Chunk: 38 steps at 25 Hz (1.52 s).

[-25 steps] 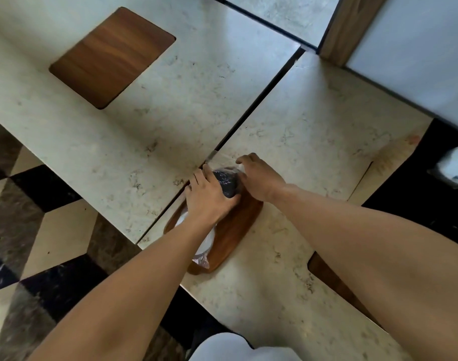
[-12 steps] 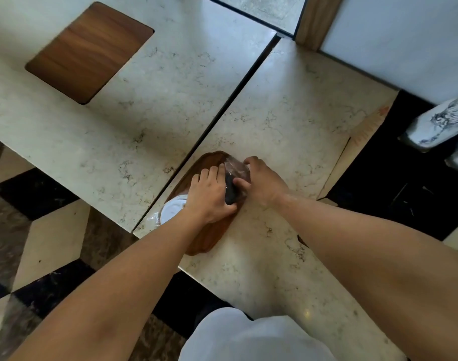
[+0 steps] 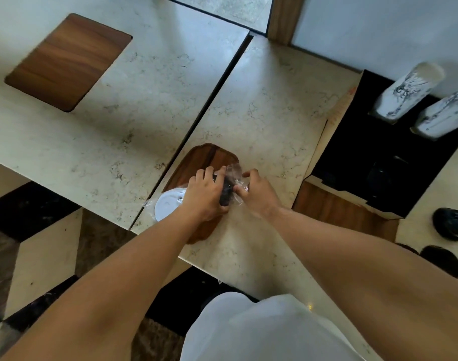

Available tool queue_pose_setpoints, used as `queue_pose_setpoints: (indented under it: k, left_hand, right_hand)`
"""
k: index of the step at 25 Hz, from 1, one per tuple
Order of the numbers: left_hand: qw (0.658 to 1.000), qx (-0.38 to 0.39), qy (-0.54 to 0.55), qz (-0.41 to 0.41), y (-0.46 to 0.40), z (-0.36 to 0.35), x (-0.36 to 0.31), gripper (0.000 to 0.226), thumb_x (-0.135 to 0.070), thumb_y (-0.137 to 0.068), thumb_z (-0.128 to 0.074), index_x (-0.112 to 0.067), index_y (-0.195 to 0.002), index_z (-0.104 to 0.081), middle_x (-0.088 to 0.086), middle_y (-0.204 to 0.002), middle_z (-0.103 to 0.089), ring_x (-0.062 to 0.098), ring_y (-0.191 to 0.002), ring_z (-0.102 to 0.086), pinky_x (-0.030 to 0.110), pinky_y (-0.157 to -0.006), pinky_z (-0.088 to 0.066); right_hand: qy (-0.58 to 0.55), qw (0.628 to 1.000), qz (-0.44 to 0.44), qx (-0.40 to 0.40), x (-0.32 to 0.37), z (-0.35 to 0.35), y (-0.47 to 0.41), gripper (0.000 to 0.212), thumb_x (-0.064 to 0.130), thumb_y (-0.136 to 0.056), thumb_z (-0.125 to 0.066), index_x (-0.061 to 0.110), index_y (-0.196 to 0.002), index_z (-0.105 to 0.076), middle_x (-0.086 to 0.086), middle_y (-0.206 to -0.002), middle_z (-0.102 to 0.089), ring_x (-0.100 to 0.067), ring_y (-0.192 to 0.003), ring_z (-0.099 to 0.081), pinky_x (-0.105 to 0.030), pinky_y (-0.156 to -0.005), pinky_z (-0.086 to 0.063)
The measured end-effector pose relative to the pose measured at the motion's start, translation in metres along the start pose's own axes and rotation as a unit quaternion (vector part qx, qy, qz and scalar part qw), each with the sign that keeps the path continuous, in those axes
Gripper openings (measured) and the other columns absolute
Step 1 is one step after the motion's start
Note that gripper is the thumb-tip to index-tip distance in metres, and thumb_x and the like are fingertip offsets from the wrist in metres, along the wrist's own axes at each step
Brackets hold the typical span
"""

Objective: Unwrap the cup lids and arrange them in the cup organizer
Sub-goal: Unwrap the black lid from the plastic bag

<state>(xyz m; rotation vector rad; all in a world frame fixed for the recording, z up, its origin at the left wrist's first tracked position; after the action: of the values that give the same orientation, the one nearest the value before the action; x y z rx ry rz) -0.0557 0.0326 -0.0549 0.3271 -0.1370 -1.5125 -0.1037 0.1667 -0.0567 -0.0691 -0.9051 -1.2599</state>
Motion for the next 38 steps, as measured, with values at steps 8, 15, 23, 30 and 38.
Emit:
queue_pose_setpoints:
  k: [8,15,23,30,38]
  left_hand:
    - [0.998,-0.013,0.032,-0.044,0.005,0.017,-0.009,0.102,-0.057,-0.076,-0.075,-0.014,-0.155,-0.027,0.022,-0.136,-0.047,0.037,-0.119,-0.046,0.049,-0.095,-0.045]
    - [0.993,0.007,0.023,-0.113,0.000,0.017,-0.062,0.099,-0.055,-0.078,-0.073,-0.015,-0.155,-0.025,0.019,-0.137,-0.046,0.037,-0.120,-0.045,0.047,-0.097,-0.044]
    - [0.967,0.057,-0.007,-0.247,0.023,-0.019,-0.168,0.102,-0.060,-0.075,-0.073,-0.018,-0.153,-0.023,0.017,-0.136,-0.046,0.038,-0.121,-0.046,0.047,-0.102,-0.042]
    - [0.942,0.083,-0.034,-0.322,0.049,-0.054,-0.233,0.100,-0.059,-0.076,-0.073,-0.016,-0.153,-0.024,0.015,-0.142,-0.044,0.037,-0.128,-0.043,0.050,-0.106,-0.041]
    - [0.946,0.052,-0.040,-0.316,0.060,-0.072,-0.242,0.092,-0.057,-0.077,-0.071,-0.012,-0.148,-0.033,0.012,-0.146,-0.046,0.035,-0.132,-0.041,0.050,-0.111,-0.035]
  right_hand:
    - [-0.080,0.995,-0.014,-0.057,-0.003,0.005,0.016,0.040,0.029,-0.096,-0.064,0.012,-0.131,-0.053,-0.011,-0.114,-0.069,-0.025,-0.095,-0.067,-0.032,-0.074,-0.050]
    - [-0.144,0.977,-0.064,-0.144,-0.049,0.033,0.054,0.036,0.043,-0.096,-0.061,0.023,-0.126,-0.054,0.013,-0.079,-0.054,-0.001,-0.067,-0.053,-0.015,-0.052,-0.034]
    - [-0.204,0.936,-0.136,-0.253,-0.140,0.043,0.147,0.025,0.036,-0.097,-0.062,0.029,-0.120,-0.054,0.014,-0.076,-0.061,0.004,-0.062,-0.060,-0.013,-0.053,-0.045]
    - [-0.224,0.905,-0.211,-0.294,-0.200,0.035,0.207,0.028,0.027,-0.096,-0.064,0.023,-0.123,-0.059,0.012,-0.069,-0.058,0.004,-0.061,-0.058,-0.013,-0.053,-0.043]
    - [-0.142,0.919,-0.202,-0.308,-0.214,0.035,0.224,0.037,0.033,-0.088,-0.077,0.021,-0.119,-0.061,0.002,-0.118,-0.046,-0.015,-0.092,-0.056,-0.024,-0.082,-0.049]
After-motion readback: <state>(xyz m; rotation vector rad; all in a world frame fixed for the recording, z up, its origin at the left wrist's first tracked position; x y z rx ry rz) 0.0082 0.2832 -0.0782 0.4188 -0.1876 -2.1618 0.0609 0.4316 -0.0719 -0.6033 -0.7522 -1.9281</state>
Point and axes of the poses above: each hand's wrist, its own y-axis away from the middle knuckle, its own z-axis out of the back of the hand, x = y × z, the point moved 9 cm from there along -y, towards the middle knuckle
